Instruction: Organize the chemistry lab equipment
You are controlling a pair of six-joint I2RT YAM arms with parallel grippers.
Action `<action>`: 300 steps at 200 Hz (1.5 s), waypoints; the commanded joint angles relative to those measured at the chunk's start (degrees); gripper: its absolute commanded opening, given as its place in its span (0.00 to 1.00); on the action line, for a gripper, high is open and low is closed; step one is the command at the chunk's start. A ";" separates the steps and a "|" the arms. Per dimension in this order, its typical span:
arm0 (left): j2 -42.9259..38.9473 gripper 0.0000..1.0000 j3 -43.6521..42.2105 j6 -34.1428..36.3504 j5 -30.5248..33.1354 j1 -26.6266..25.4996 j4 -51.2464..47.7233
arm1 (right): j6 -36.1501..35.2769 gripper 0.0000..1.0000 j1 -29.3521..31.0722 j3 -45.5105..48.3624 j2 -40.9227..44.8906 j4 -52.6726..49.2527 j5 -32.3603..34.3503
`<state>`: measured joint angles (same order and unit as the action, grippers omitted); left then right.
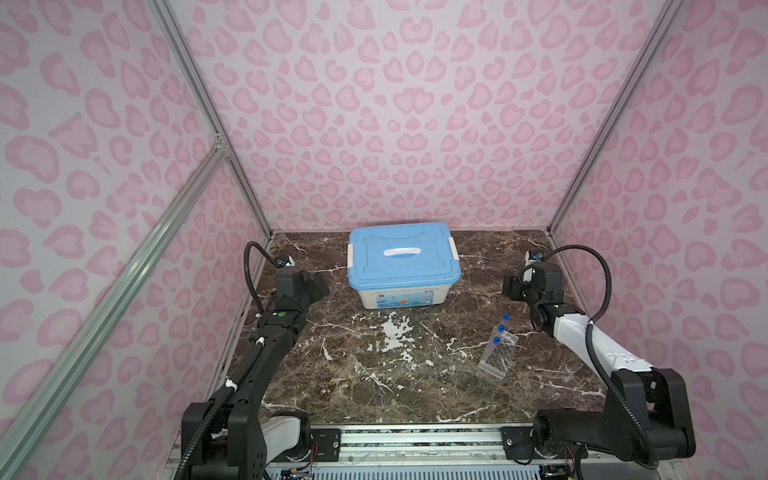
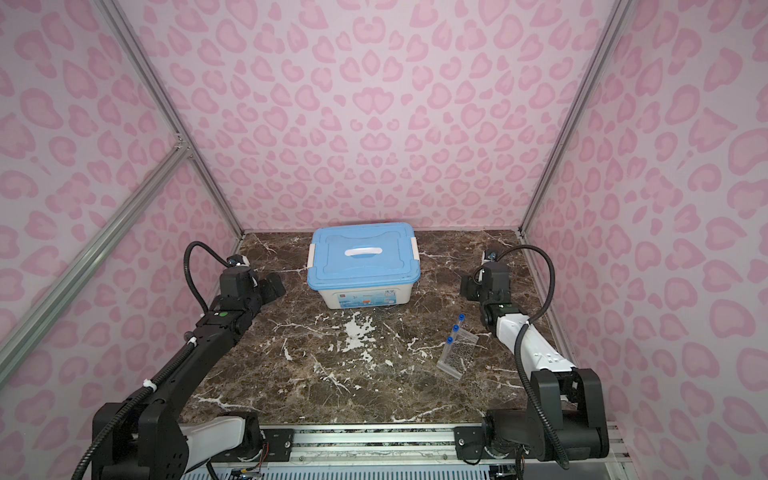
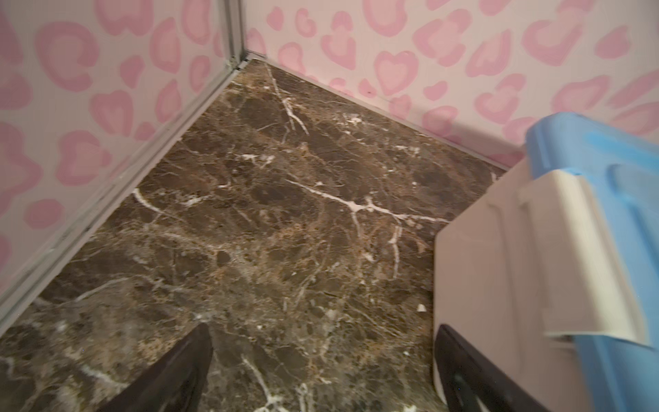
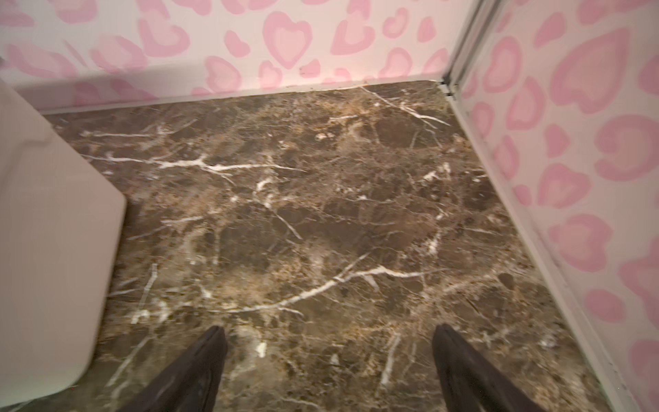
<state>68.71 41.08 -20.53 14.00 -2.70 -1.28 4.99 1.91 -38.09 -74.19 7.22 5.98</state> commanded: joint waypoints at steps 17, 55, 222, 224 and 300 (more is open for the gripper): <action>0.32 0.98 -7.72 5.61 13.88 0.05 16.08 | -3.19 0.92 0.02 11.26 2.98 21.92 8.26; 2.13 0.98 -13.99 8.01 15.64 0.06 26.87 | -3.94 0.93 0.02 19.19 2.03 33.69 8.02; 13.80 0.98 -17.87 15.73 5.81 0.20 48.43 | -5.04 0.95 0.08 23.96 -13.25 57.81 0.84; 13.71 0.98 -17.70 15.64 5.67 0.23 47.92 | -5.07 0.95 0.10 23.92 -13.37 57.70 0.80; 15.81 0.98 -23.11 15.38 4.03 1.03 59.49 | -3.69 0.99 -0.06 17.77 -13.84 46.51 2.71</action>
<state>82.63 20.12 -5.58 18.63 -1.83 48.93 0.45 1.87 -18.72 -87.59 57.56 7.40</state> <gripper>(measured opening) 0.976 0.984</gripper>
